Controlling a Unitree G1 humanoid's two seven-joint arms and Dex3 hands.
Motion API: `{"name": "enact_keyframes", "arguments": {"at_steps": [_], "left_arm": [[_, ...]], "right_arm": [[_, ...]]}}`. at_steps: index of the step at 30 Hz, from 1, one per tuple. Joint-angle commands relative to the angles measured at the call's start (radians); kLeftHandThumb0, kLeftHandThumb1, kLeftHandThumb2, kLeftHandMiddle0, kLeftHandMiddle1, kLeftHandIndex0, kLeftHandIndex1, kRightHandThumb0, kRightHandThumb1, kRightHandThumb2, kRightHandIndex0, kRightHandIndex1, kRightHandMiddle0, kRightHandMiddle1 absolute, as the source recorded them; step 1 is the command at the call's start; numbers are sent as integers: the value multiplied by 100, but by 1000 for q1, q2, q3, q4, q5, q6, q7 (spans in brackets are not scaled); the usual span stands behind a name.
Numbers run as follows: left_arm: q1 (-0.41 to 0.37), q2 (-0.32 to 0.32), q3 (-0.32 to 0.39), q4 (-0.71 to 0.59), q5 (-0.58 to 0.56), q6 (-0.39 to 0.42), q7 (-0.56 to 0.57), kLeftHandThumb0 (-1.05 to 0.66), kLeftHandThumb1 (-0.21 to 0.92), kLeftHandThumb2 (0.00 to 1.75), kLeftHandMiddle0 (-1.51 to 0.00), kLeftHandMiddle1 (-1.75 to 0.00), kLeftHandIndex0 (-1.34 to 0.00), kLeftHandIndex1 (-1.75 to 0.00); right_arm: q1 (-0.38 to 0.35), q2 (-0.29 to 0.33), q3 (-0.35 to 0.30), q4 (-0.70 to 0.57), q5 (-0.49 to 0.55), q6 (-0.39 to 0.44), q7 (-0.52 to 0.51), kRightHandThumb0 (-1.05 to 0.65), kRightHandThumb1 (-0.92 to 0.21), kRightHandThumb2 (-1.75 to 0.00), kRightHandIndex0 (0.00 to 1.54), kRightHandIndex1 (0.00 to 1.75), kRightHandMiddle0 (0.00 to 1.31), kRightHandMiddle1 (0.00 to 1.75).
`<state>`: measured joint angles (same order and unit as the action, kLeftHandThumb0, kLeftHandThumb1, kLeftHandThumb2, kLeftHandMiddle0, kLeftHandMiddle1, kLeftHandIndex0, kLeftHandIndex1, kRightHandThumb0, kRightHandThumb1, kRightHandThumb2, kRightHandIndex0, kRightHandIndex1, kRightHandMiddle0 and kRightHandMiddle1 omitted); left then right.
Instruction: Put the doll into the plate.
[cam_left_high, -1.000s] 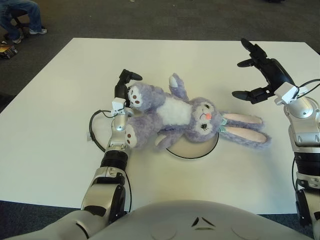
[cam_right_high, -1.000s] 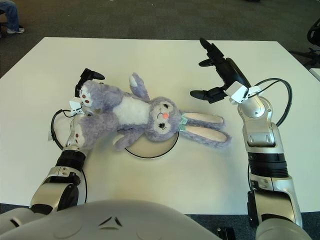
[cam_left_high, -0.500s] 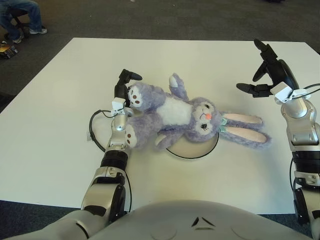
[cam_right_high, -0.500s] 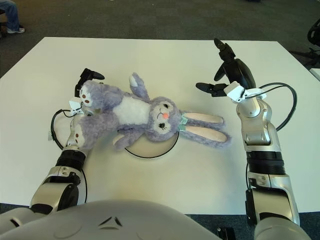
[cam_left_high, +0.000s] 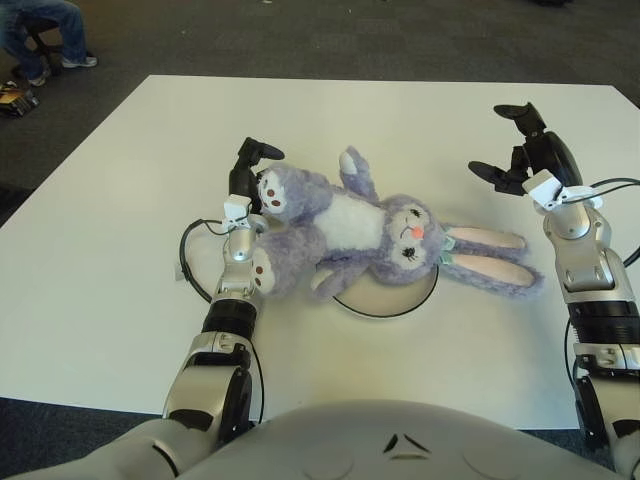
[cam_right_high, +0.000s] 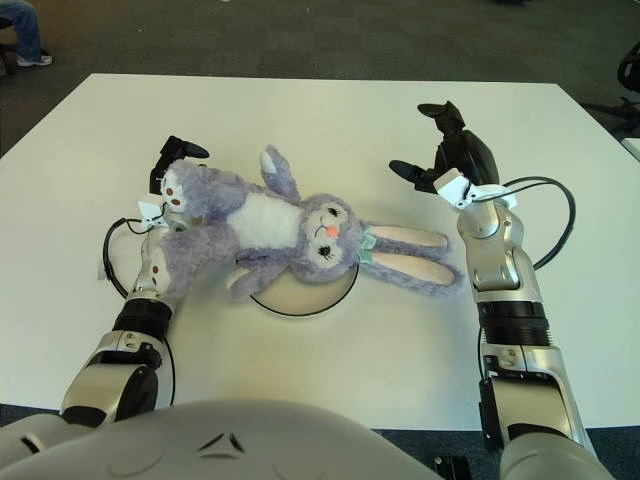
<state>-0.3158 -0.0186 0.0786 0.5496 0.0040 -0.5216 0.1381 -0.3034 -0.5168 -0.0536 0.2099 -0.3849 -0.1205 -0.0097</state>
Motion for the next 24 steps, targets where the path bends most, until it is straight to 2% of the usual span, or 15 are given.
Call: {"name": "enact_keyframes", "arguments": {"at_steps": [1, 7, 15, 24], "left_arm": [[96, 3, 2, 78, 13, -8, -3, -43, 47, 112, -121, -175, -48, -175], [101, 6, 5, 68, -1, 3, -18, -43, 47, 112, -122, -175, -49, -175], [108, 13, 8, 48, -14, 25, -33, -43, 47, 112, -123, -175, -49, -175], [118, 19, 14, 31, -20, 55, -37, -42, 49, 110, -121, -175, -47, -175]], "right_arm": [[-30, 1, 7, 93, 2, -59, -34, -92, -92, -61, 105, 175, 0, 87], [-66, 8, 26, 211, -5, -123, -83, -97, -92, -66, 109, 175, 0, 95], [-132, 40, 53, 380, 7, -163, -131, -92, -92, -65, 113, 175, 0, 97], [-162, 78, 42, 441, 57, -163, -129, -77, -92, -53, 99, 175, 0, 101]]}}
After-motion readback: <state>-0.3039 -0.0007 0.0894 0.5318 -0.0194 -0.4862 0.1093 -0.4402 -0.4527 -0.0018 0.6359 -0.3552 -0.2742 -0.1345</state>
